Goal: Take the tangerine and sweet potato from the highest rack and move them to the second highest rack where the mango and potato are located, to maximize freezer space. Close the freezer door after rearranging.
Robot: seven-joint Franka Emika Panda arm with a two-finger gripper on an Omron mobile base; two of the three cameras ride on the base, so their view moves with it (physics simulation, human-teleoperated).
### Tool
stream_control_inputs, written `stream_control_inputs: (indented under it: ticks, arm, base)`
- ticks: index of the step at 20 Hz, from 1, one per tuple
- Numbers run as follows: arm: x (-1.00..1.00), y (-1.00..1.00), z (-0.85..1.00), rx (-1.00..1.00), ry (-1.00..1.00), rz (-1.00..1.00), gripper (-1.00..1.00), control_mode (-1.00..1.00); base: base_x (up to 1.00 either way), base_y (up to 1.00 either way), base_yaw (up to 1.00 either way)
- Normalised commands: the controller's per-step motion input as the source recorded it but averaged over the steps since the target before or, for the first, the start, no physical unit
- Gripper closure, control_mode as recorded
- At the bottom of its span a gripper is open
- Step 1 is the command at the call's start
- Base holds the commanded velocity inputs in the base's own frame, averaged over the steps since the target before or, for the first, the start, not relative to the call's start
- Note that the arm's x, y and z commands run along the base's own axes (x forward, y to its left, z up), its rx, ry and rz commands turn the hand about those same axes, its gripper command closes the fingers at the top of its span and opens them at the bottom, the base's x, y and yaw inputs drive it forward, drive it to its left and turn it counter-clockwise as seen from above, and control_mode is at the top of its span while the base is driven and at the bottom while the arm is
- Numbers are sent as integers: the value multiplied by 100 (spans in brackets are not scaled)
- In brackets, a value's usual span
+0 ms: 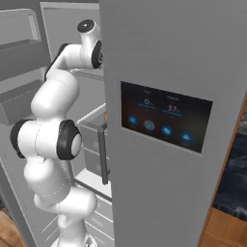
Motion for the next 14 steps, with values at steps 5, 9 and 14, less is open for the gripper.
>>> stream_control_inputs:
  ticks: [5, 9, 14]
  arm:
    - [70, -5, -11, 0, 12, 0, -100, -100]
    - [14, -13, -16, 0, 2, 0, -100, -100]
    - [-6, -21, -23, 0, 0, 0, -100, -100]
  base:
    - [0, 0, 0]
    - [0, 0, 0]
    - [0, 0, 0]
